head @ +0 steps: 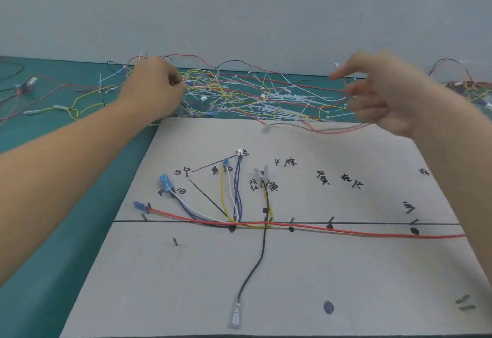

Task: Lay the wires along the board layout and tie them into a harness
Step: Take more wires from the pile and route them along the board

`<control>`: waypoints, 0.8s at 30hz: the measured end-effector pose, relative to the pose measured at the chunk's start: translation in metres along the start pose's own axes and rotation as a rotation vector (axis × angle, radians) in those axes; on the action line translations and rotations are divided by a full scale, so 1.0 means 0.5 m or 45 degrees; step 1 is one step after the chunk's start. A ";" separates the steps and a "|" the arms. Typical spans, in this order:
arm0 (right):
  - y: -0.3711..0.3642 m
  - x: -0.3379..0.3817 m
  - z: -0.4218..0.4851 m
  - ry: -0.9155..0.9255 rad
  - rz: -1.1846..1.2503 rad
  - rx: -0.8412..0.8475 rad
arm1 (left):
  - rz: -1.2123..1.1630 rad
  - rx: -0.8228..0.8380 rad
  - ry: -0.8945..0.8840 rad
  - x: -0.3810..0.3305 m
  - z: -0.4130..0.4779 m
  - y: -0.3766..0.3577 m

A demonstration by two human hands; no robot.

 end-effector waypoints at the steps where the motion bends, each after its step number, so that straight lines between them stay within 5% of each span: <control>1: -0.029 0.008 -0.006 0.015 -0.307 0.022 | -0.058 -0.011 0.000 -0.007 -0.001 -0.002; 5: -0.161 0.040 -0.013 0.303 -1.095 0.110 | -0.326 -0.024 0.027 -0.034 -0.009 -0.004; 10: -0.269 0.021 0.019 0.407 -1.484 0.185 | -0.627 -0.042 0.077 -0.041 -0.011 -0.003; 15: -0.231 0.036 0.034 0.526 -1.076 -0.018 | -0.525 0.002 0.047 -0.021 -0.009 0.004; 20: -0.143 0.044 0.027 0.203 0.169 0.144 | -0.072 -0.016 -0.075 0.007 -0.009 0.012; 24: -0.037 0.040 0.018 0.001 0.245 0.151 | 0.028 -0.063 0.025 0.049 -0.003 0.022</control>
Point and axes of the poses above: each hand's wrist, its own z-axis towards the middle knuckle, its own y-axis out of the back of the hand, x = y × z, the point moved 5 cm from there along z, towards the middle knuckle, and after that the axes turned 2 degrees about -z, right-handed, at the moved point
